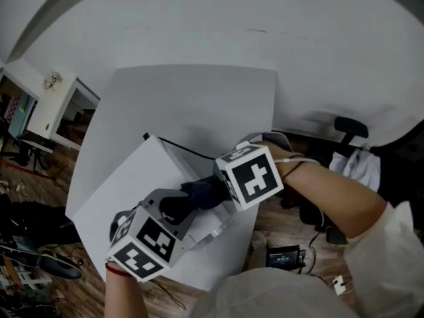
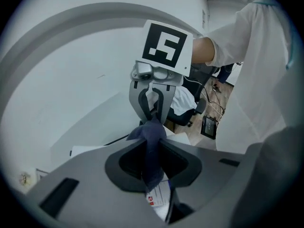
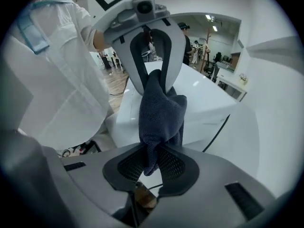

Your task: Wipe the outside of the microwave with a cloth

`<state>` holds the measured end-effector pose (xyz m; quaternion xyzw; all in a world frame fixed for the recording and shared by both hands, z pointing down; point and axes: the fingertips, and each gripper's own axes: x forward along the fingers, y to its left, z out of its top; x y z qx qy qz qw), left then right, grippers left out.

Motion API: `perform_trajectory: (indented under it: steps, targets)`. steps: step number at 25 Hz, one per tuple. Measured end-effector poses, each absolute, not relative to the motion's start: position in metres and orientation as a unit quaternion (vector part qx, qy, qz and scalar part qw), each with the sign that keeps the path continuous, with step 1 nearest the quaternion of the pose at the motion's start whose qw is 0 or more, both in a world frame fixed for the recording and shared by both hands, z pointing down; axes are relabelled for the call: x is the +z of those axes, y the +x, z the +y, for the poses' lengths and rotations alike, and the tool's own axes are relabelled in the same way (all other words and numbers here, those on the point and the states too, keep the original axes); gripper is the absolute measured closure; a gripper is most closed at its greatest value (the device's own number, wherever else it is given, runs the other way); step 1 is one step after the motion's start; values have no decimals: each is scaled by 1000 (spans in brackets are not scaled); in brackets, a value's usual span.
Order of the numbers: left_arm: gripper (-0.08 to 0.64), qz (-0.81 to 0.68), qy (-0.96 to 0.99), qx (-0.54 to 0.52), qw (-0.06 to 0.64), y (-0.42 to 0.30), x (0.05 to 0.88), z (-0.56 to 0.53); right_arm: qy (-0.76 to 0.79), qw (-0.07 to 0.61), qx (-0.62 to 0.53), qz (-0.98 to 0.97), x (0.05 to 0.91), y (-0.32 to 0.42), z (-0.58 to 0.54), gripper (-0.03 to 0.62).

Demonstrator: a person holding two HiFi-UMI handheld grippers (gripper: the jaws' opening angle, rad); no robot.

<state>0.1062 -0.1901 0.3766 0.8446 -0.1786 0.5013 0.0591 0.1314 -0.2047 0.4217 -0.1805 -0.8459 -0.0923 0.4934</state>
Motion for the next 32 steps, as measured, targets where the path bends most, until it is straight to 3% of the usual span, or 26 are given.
perform_trajectory:
  steps: [9,19,32]
  targets:
    - [491,-134,821,543,115,134,390,-179,-223,501,-15,-836,455,133,-186,514]
    - [497,-130,797,579,117,131,395,-179,-189,530,-4,-826,460,123,-192,517]
    - [499,-141,796,577,121,131,401,-205,-154,516,34,-842,473,107,-216,520]
